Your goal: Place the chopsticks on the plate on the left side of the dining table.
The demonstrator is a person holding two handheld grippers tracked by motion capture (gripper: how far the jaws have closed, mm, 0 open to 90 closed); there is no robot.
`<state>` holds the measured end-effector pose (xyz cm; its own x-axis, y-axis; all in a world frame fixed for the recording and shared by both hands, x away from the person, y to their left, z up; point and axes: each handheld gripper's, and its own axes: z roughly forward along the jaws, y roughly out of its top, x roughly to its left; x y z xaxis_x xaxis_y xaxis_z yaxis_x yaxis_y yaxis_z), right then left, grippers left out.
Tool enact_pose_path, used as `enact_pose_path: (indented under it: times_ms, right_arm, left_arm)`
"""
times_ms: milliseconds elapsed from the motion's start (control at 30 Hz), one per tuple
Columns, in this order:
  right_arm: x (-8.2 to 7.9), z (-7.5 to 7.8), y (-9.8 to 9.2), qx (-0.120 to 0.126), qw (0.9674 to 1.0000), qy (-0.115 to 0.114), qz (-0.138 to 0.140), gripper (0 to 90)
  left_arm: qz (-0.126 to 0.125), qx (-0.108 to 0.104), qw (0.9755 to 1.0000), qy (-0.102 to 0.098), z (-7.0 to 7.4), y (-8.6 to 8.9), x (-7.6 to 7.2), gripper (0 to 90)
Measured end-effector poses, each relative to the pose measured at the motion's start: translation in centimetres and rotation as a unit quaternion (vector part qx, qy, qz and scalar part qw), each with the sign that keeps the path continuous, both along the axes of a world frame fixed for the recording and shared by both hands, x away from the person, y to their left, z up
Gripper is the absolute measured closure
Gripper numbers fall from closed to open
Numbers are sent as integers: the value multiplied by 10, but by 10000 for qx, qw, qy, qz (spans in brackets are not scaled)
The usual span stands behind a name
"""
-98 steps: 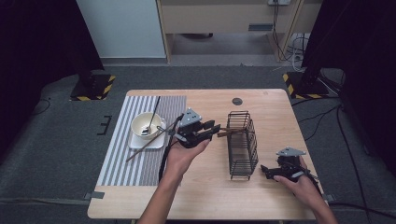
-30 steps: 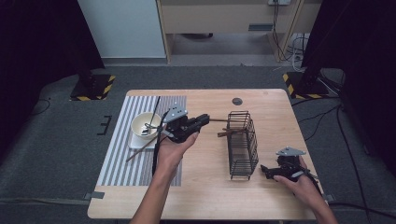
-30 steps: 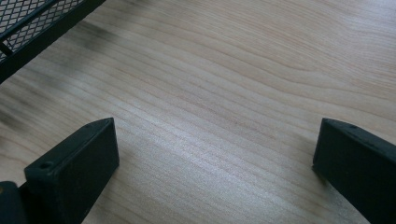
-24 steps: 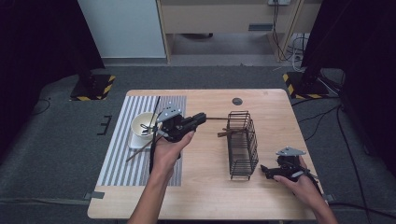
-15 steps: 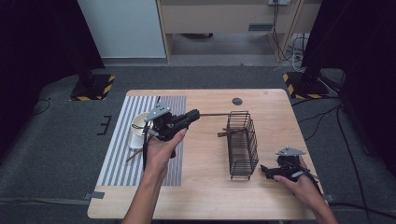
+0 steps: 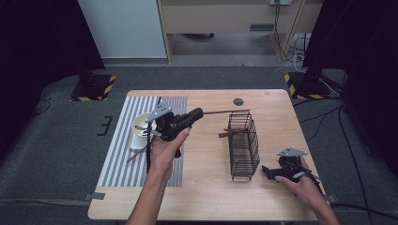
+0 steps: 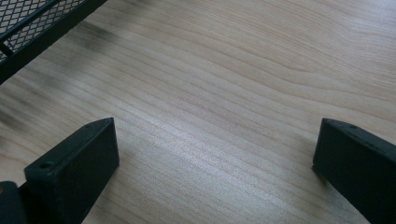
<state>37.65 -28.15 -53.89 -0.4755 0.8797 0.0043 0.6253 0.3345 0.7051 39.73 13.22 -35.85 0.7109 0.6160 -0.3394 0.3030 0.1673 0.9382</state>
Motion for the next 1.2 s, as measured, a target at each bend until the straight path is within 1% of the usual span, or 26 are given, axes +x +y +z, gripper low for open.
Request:
enact_pose_path:
  times_ms: [100,200,300,433,533,700,1000,1200]
  right_arm:
    - [0,0,0,-5,10000,-8,7,1]
    - [0,0,0,3,10000,-1,-1,1]
    - [0,0,0,2,10000,1,-1,1]
    - [0,0,0,-1,10000,-5,1,1]
    - [0,0,0,7,10000,10,-8,1]
    - [0,0,0,5,10000,-3,-10,1]
    - [0,0,1,8,10000,4,-11,1]
    - [1,0,1,14,10000,5,-11,1]
  left_arm:
    - [43,-17,10000,-56,3,1,-1,835]
    - [134,-103,9998,-102,5,5,-1,835]
    - [231,-103,9996,-127,4,10,-1,834]
    - [378,-77,9992,-105,0,19,-2,835]
    - [501,-127,9986,-86,-2,28,-2,835]
    - [700,-139,9974,-84,-5,42,-5,835]
    - [1028,-219,9945,22,-19,62,-9,835]
    - [1178,-204,9928,75,-28,74,-12,835]
